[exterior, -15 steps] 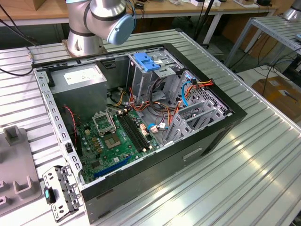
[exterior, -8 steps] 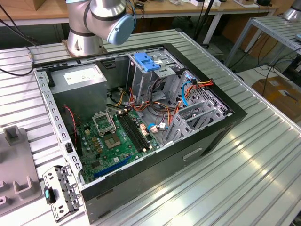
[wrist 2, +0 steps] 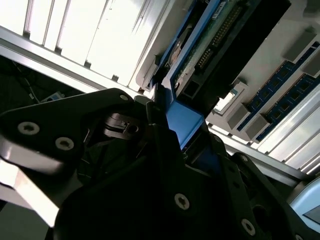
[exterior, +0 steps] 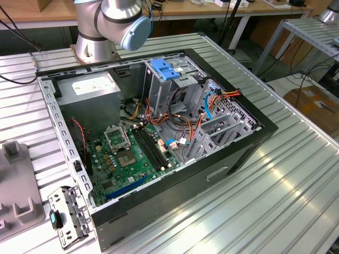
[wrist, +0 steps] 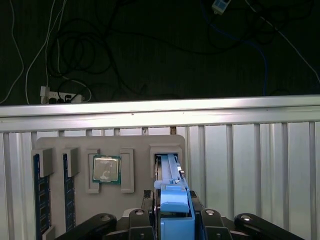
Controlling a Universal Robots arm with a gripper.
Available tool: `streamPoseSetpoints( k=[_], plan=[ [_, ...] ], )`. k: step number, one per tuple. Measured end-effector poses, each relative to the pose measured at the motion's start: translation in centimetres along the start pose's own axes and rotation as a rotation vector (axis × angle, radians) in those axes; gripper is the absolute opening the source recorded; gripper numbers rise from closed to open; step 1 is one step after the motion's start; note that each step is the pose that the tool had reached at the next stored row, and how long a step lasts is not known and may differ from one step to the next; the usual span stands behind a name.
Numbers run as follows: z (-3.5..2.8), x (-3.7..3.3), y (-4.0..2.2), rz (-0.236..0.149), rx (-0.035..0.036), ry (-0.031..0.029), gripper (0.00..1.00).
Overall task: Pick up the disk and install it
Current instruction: 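Pick up the disk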
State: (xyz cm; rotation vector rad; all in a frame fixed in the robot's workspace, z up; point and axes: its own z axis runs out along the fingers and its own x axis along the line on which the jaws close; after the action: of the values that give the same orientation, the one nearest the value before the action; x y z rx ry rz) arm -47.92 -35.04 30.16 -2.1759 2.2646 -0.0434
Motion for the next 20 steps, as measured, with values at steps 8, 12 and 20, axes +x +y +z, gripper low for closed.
streamPoseSetpoints(
  k=[8,12,20],
  plan=[
    [0.04,0.0,0.0,0.0,-0.0005,0.0002,0.37],
    [0.15,0.0,0.01,0.0,-0.0003,0.0001,0.45],
    [0.47,0.0,0.02,0.0,-0.0006,0.0003,0.37]
  ],
)
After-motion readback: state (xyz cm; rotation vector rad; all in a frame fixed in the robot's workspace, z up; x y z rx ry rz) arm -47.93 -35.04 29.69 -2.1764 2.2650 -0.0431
